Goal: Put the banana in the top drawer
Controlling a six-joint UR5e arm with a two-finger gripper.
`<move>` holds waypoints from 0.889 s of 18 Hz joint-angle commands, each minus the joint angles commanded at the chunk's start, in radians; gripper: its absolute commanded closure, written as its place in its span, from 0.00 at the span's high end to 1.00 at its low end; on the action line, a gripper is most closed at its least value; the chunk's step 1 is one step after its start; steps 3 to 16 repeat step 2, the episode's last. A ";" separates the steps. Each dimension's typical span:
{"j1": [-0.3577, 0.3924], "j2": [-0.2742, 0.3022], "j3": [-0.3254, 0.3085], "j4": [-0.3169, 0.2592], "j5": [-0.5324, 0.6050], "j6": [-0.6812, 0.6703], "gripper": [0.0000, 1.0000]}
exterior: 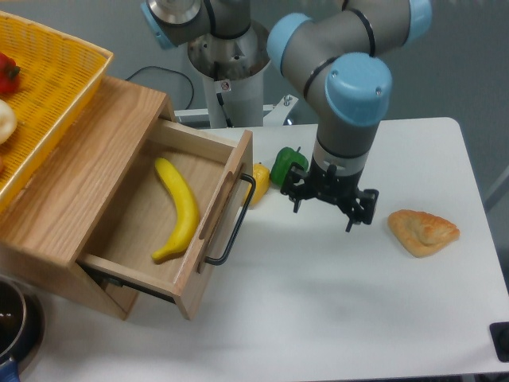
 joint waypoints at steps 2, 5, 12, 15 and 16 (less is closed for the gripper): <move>0.002 -0.006 0.000 0.014 0.000 0.000 1.00; 0.002 -0.006 0.000 0.014 0.000 0.000 1.00; 0.002 -0.006 0.000 0.014 0.000 0.000 1.00; 0.002 -0.006 0.000 0.014 0.000 0.000 1.00; 0.002 -0.006 0.000 0.014 0.000 0.000 1.00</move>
